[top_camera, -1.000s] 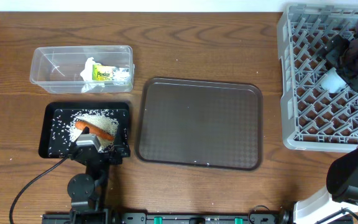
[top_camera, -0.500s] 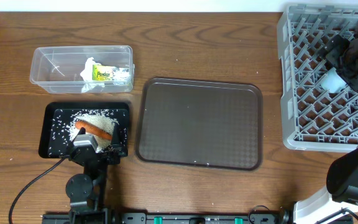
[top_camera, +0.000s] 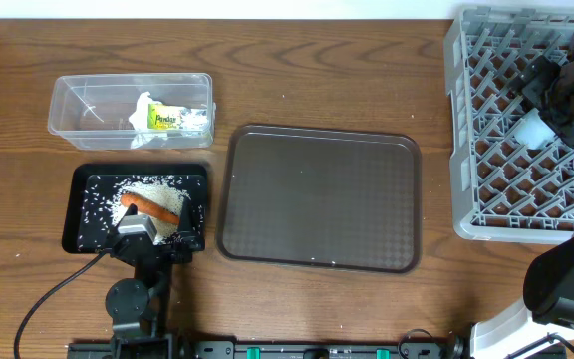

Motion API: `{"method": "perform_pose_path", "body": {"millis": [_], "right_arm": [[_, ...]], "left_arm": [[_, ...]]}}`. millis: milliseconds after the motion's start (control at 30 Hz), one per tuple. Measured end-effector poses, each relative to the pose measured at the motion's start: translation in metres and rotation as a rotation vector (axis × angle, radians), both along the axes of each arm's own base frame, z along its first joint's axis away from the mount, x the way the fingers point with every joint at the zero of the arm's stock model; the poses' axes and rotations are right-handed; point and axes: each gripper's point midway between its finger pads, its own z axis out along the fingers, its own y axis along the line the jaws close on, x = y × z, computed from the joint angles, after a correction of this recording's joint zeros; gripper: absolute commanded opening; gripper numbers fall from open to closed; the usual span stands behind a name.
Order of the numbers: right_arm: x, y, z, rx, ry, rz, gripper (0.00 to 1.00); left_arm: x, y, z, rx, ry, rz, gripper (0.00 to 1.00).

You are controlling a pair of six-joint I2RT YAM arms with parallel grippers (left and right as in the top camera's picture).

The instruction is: Sort waste into correct bins and load items into the dishwasher rack

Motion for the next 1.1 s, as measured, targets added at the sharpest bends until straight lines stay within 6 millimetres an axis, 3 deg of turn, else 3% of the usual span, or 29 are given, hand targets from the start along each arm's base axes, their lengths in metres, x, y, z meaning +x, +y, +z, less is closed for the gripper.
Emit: {"method": "perform_pose_path", "body": {"millis": [1100], "right_arm": [[-0.0021, -0.0063, 0.0009, -0.031, 0.008, -0.009, 0.99]], "left_arm": [[0.0, -0.0002, -0.0001, 0.003, 0.001, -0.001, 1.0]]}}
